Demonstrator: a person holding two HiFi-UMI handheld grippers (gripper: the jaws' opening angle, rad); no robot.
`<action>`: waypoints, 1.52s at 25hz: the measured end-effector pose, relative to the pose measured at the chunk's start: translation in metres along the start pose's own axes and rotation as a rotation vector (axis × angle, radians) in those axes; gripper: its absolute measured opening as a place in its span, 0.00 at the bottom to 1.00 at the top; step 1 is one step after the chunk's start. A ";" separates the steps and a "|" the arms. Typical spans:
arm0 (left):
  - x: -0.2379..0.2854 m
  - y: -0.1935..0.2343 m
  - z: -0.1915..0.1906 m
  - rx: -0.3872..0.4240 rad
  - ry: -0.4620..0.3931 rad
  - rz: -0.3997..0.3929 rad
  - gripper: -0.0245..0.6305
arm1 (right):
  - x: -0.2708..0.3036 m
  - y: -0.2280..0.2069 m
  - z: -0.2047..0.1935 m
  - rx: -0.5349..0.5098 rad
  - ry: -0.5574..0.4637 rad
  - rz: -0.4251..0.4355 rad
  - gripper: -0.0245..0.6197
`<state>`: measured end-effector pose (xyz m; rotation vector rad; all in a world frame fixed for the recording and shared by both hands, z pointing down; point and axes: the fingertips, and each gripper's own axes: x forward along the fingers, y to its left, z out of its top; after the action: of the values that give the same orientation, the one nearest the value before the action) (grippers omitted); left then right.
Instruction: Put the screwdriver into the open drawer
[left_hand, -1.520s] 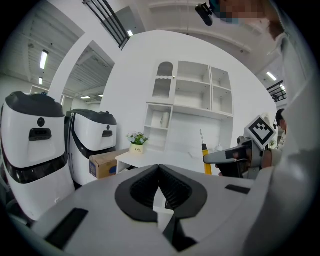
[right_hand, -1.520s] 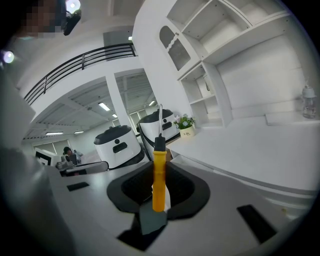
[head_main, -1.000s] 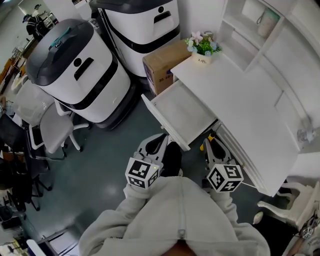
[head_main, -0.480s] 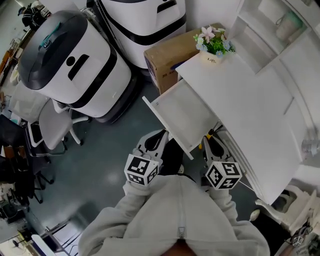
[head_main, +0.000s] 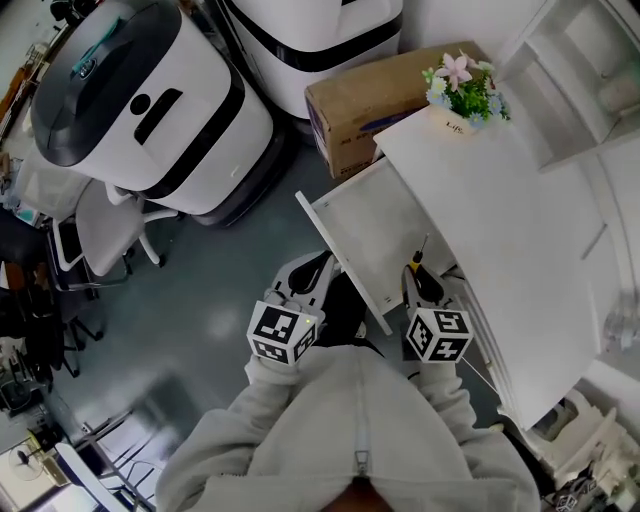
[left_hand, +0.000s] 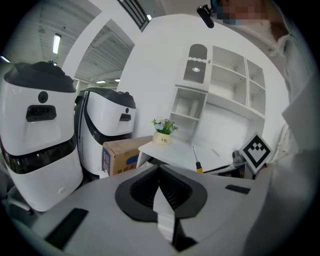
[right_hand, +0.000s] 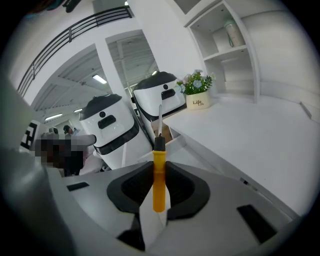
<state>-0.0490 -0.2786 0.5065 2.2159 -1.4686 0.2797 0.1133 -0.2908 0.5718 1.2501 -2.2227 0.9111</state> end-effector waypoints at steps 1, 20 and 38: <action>0.001 0.003 -0.001 -0.007 0.003 0.007 0.06 | 0.008 -0.002 -0.004 -0.015 0.020 -0.002 0.18; 0.012 0.041 -0.027 -0.079 0.067 0.094 0.06 | 0.149 -0.038 -0.072 -0.060 0.349 -0.020 0.18; 0.016 0.059 -0.045 -0.133 0.112 0.126 0.06 | 0.213 -0.057 -0.096 -0.130 0.540 -0.087 0.18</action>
<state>-0.0925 -0.2888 0.5678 1.9757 -1.5223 0.3312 0.0601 -0.3674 0.7938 0.9001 -1.7567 0.9215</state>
